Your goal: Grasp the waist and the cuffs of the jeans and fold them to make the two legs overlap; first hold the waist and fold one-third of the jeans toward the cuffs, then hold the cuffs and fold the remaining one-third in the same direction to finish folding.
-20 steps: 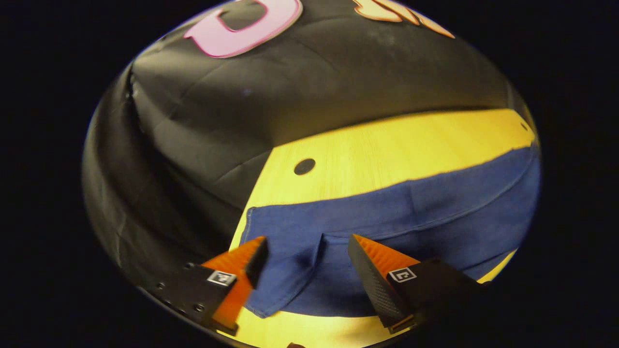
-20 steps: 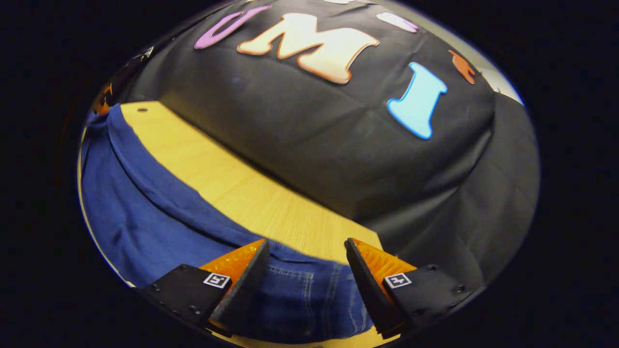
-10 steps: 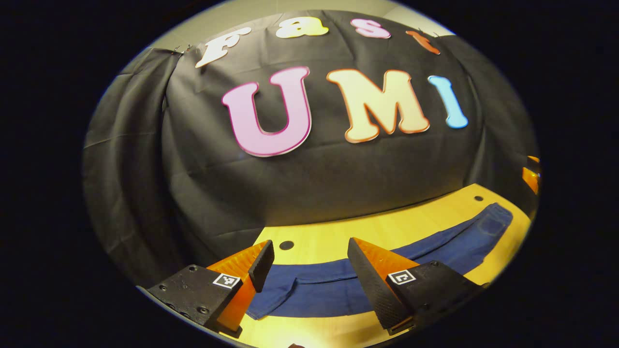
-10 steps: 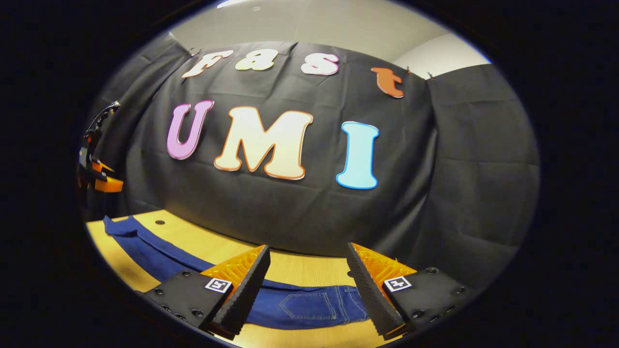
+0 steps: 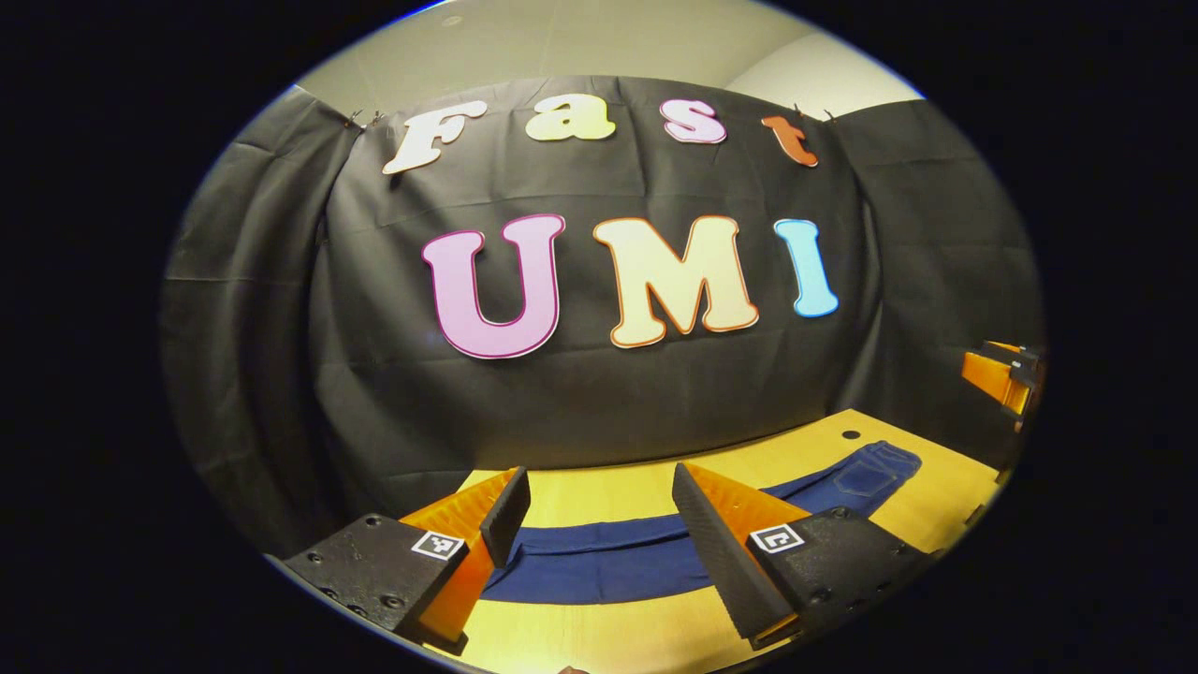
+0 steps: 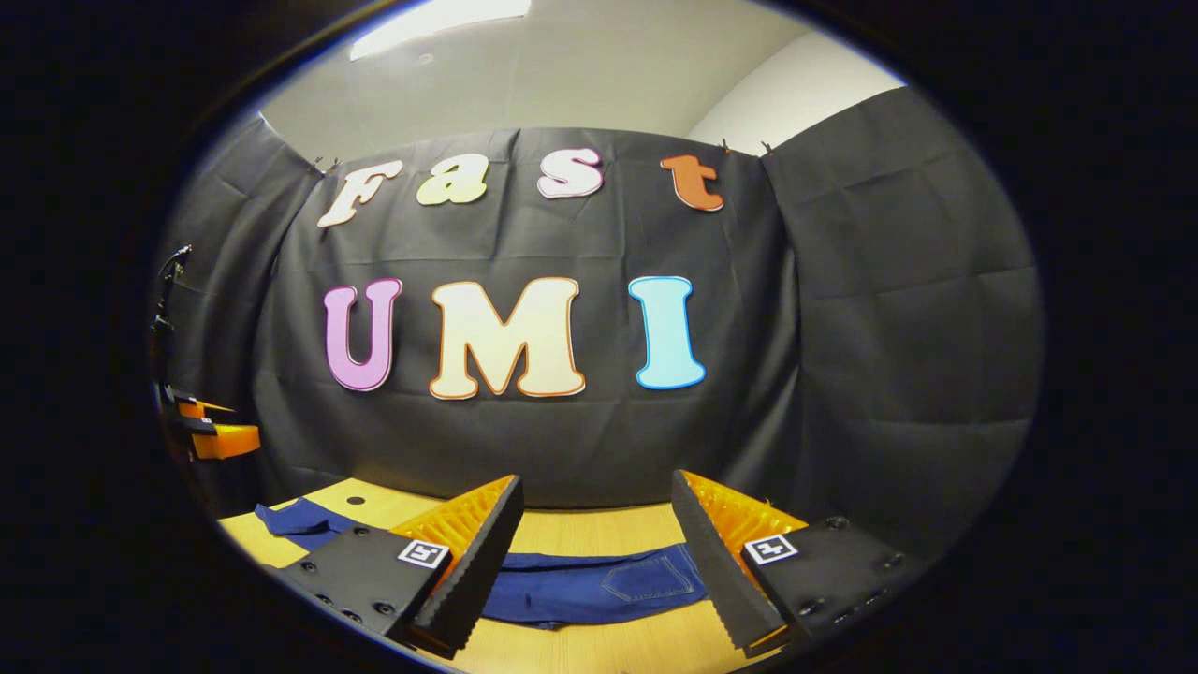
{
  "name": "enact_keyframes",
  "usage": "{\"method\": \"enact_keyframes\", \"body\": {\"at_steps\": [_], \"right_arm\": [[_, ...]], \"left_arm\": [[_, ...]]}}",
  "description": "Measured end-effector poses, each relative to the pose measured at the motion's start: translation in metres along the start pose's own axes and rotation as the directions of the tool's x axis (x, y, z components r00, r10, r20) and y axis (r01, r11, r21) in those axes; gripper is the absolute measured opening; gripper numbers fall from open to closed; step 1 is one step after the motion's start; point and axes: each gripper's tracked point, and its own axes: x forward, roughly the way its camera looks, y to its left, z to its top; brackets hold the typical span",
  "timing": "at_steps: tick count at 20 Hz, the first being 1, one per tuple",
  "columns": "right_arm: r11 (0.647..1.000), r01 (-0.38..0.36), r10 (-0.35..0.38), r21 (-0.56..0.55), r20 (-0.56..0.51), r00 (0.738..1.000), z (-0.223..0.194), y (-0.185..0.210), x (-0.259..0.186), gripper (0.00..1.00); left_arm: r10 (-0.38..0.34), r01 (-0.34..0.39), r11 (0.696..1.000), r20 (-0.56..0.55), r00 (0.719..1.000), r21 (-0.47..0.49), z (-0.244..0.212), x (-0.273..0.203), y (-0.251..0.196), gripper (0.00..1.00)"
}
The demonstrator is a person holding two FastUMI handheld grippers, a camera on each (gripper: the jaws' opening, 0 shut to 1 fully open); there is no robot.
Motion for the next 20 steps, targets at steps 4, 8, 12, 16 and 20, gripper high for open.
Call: {"method": "enact_keyframes", "body": {"at_steps": [4,8,12,16,20], "right_arm": [[1.000,-0.027,0.027,-0.011,0.031,0.999,0.017,0.005,-0.011,0.98],[1.000,-0.025,0.025,-0.009,0.040,0.999,0.024,0.004,-0.015,0.98],[1.000,0.001,-0.002,0.021,0.029,1.000,0.016,-0.012,-0.011,1.00],[0.988,0.111,-0.101,0.104,-0.095,0.990,-0.044,-0.077,0.028,0.98],[0.939,0.306,-0.251,0.157,-0.295,0.922,-0.138,-0.163,0.052,0.97]], "left_arm": [[0.003,-0.001,0.999,0.031,1.000,-0.053,0.011,-0.018,-0.001,0.95],[0.028,-0.024,0.997,0.062,0.998,-0.073,0.022,-0.025,0.009,1.00],[0.035,-0.029,0.995,0.061,0.998,-0.094,0.022,-0.026,0.012,0.95],[0.059,-0.051,0.994,0.082,0.995,-0.100,0.034,-0.018,0.017,0.95],[0.103,-0.098,0.992,0.064,0.993,-0.076,0.032,-0.004,0.027,1.00]]}}
